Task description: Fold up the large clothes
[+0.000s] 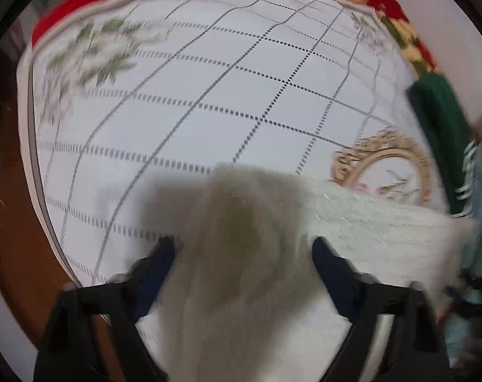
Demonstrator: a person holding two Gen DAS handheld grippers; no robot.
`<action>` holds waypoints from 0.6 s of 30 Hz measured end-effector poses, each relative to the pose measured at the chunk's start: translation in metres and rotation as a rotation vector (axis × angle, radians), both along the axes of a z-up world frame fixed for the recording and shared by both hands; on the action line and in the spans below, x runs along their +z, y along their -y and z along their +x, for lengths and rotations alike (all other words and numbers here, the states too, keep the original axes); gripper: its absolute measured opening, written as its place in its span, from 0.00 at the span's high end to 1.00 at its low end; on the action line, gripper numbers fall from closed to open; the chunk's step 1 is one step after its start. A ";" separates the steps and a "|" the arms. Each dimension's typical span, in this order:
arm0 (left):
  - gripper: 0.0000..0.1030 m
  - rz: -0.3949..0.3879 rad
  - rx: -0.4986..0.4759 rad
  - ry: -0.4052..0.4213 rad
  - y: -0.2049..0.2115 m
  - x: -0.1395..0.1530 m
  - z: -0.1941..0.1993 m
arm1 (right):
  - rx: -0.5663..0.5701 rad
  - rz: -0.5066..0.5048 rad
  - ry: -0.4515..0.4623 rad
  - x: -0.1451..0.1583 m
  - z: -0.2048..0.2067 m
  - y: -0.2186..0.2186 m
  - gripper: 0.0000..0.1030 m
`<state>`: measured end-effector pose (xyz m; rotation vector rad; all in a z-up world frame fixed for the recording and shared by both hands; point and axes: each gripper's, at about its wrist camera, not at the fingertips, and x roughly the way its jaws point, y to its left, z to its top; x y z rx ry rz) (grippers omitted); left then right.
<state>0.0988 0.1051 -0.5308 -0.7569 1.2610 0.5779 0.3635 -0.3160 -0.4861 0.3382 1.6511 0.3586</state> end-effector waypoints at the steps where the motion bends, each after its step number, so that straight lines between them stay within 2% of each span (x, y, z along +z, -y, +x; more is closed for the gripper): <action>1: 0.73 0.027 -0.010 -0.019 0.002 -0.003 0.005 | 0.009 0.002 0.000 0.000 0.000 -0.003 0.37; 3: 0.79 0.069 0.003 -0.023 0.003 -0.003 0.005 | 0.043 -0.004 0.019 -0.001 0.010 -0.029 0.38; 7: 0.81 0.091 -0.003 -0.024 0.005 -0.003 -0.001 | 0.163 -0.019 0.064 0.002 0.026 -0.079 0.60; 8: 0.81 0.089 -0.006 -0.029 0.005 -0.004 -0.001 | 0.201 -0.042 0.067 -0.006 0.030 -0.093 0.63; 9: 0.81 0.086 -0.010 -0.031 0.004 -0.005 -0.001 | 0.215 -0.080 0.068 -0.014 0.033 -0.099 0.71; 10: 0.80 0.080 -0.013 -0.033 0.003 -0.006 0.001 | 0.237 -0.147 0.052 -0.033 0.038 -0.109 0.76; 13: 0.78 0.060 -0.022 -0.037 -0.002 -0.007 0.006 | 0.235 -0.224 -0.040 -0.093 0.049 -0.122 0.80; 16: 0.76 0.061 -0.045 -0.057 -0.001 0.001 0.010 | 0.310 -0.287 -0.057 -0.088 0.062 -0.140 0.81; 18: 0.74 0.073 -0.062 -0.045 0.001 0.014 0.010 | 0.308 -0.280 -0.068 -0.067 0.065 -0.136 0.78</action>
